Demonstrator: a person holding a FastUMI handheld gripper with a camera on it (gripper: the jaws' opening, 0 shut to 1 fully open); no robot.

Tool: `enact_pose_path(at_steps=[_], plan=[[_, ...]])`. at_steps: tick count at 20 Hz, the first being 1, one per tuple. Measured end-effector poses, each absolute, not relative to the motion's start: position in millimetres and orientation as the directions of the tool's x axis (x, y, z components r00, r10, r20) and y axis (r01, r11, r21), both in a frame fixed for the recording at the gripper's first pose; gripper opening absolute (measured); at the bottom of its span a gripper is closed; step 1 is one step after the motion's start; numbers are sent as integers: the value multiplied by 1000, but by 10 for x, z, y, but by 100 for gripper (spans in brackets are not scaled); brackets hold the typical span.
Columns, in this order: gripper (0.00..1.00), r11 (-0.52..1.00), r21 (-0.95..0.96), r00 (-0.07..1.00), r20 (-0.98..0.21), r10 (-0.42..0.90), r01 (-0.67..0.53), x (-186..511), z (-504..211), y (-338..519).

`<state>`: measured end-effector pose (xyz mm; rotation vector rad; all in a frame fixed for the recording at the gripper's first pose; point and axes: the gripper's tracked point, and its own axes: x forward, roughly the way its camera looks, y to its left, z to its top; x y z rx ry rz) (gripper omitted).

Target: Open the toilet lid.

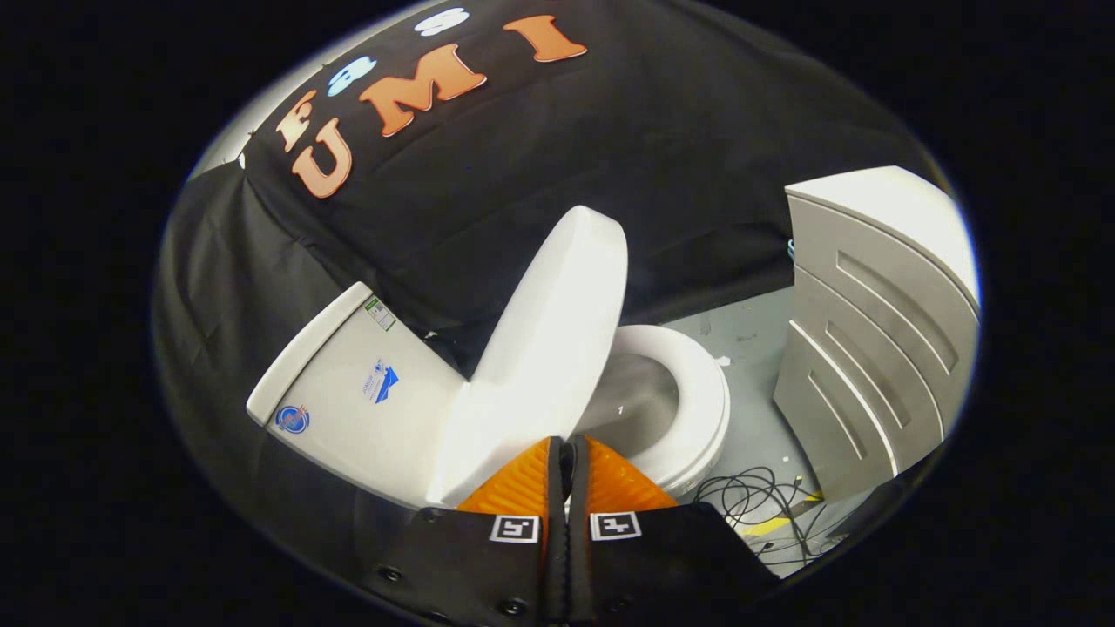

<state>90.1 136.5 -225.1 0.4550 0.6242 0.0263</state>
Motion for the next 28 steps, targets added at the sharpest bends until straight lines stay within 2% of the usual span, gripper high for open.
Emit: enact_pose_path(at_steps=[9, 28], plan=[[8, 970, 243, 849, -518, 103, 30, 978, -1866, 1632], [8, 998, 33, 906, -420, 57, -48, 1147, -1172, 2375]])
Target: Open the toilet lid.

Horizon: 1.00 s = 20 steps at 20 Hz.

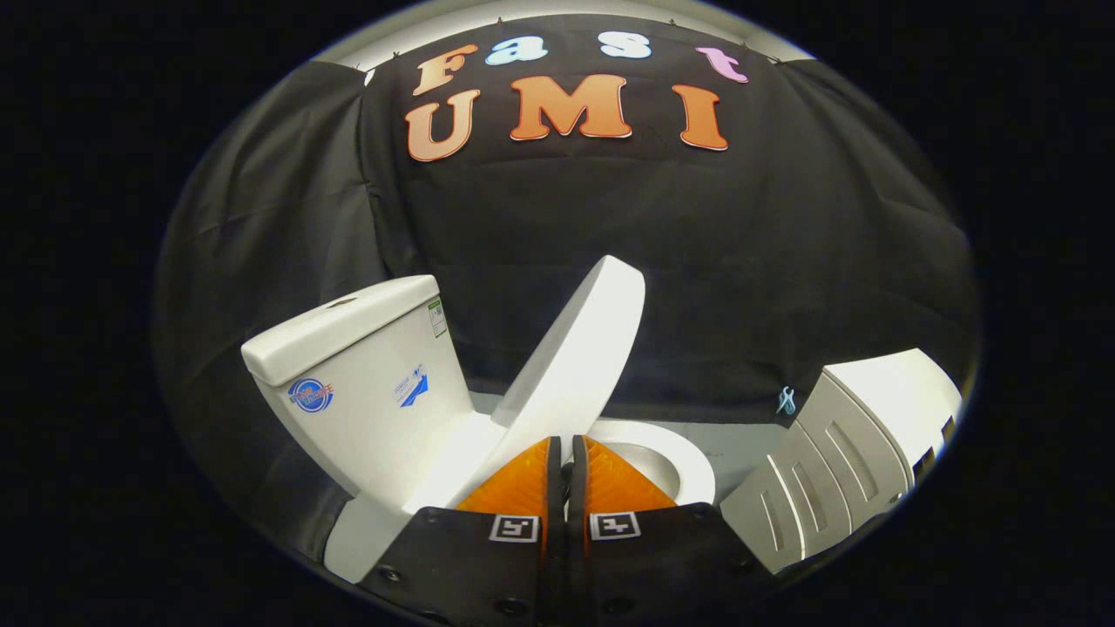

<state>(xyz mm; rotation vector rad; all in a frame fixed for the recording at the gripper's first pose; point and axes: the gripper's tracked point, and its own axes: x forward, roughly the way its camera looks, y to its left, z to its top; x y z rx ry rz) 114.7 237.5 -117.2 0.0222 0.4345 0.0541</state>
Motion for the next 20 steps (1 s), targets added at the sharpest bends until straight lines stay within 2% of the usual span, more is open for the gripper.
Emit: enact_pose_path(at_steps=[20], plan=[[8, 992, -69, 930, -360, 72, -104, 1277, -787, 3359]])
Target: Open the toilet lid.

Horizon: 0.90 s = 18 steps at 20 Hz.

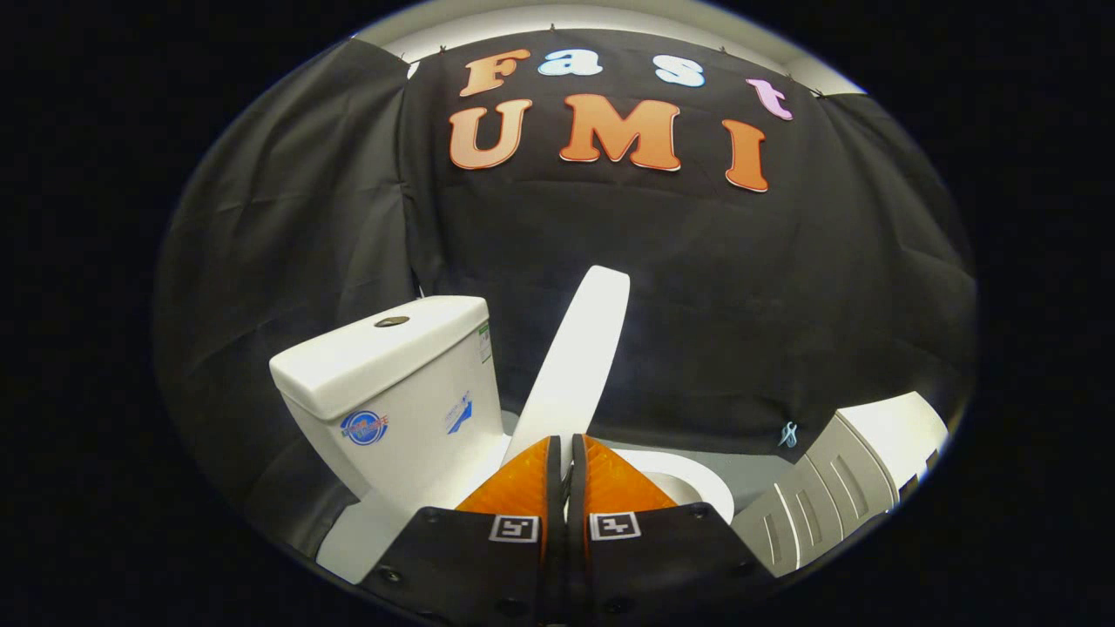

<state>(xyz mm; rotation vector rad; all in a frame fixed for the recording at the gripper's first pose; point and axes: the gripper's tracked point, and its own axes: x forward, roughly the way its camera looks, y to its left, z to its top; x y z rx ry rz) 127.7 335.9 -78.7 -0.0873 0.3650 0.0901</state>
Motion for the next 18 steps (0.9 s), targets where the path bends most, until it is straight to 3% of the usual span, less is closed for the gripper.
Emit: enact_pose_path(at_steps=[18], plan=[[8, 959, -154, 933, -310, 182, -238, 1391, -693, 4537]])
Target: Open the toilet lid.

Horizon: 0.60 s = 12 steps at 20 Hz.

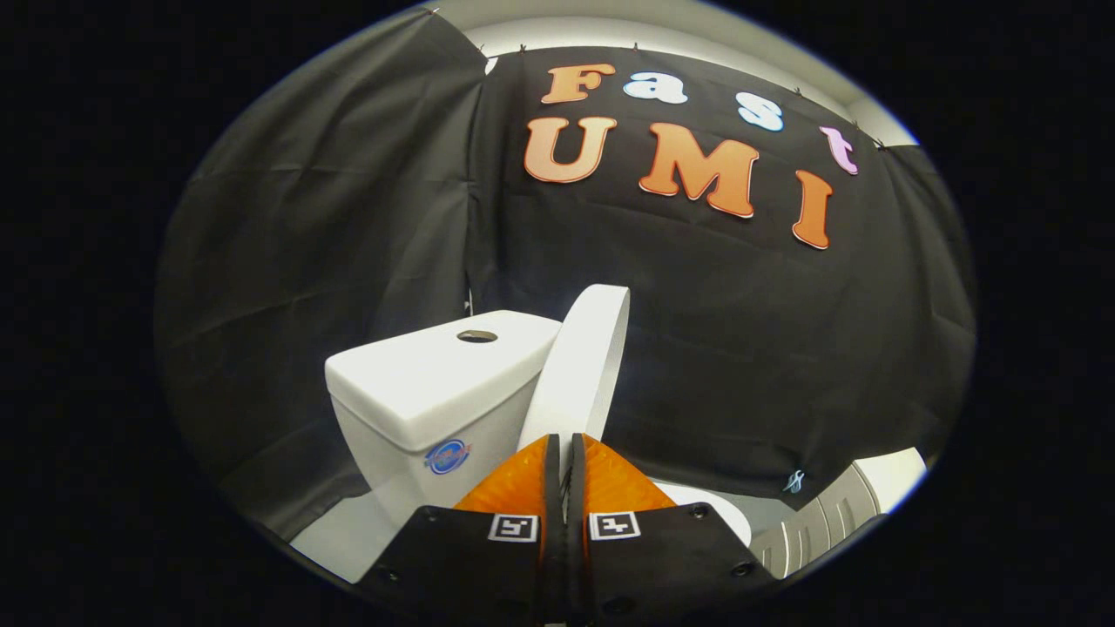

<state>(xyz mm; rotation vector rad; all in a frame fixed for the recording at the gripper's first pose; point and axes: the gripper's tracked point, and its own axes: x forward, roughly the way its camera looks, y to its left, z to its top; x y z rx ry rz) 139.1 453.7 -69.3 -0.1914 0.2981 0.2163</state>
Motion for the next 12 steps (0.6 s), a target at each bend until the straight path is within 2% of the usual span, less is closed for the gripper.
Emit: enact_pose_path(at_steps=[8, 12], plan=[[8, 953, -71, 909, -328, 255, -293, 1425, -747, 5000], [8, 954, -92, 917, -318, 242, -284, 1423, -735, 5027]])
